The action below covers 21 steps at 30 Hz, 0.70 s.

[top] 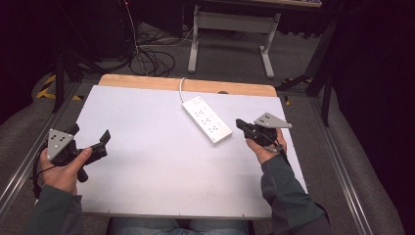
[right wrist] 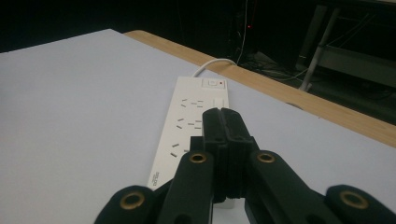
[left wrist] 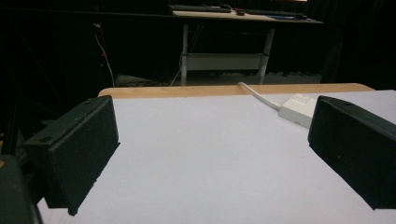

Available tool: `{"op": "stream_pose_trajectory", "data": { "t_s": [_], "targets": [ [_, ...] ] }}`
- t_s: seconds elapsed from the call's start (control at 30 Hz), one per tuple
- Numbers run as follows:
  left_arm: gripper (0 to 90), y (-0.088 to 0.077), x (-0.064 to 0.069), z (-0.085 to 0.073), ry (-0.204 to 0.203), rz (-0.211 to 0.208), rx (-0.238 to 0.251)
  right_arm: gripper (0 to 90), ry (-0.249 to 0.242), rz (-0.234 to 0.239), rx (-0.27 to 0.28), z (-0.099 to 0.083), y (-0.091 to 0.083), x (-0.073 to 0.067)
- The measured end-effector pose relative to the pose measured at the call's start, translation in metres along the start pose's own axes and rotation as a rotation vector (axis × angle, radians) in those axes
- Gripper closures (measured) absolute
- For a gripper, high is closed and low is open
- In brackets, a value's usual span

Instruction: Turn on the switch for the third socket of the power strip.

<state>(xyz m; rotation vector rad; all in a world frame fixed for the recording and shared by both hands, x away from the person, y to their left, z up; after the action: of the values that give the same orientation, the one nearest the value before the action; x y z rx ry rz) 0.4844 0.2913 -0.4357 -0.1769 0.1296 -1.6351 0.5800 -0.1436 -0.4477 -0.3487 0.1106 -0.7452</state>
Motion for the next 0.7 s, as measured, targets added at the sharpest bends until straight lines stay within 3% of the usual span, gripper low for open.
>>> {"op": "stream_pose_trajectory", "data": {
  "t_s": [0.7],
  "targets": [
    [2.2,-0.004,-0.003,-0.001,0.0,0.01,-0.001,90.0,-0.018,0.003,-0.089,-0.001,0.038,0.005]
  ]
}}
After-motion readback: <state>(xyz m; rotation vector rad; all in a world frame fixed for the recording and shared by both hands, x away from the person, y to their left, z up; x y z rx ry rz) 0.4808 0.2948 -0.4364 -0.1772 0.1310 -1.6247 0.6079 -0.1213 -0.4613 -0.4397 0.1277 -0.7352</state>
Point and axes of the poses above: each handheld gripper's, and its own axes: y roughly forward along the jaws, z roughly out of its top, x roughly to its right, the point moved 9 cm from there along y, roughly forward along the jaws, and after that the axes turned 7 degrees about z, right-handed, at the moved point
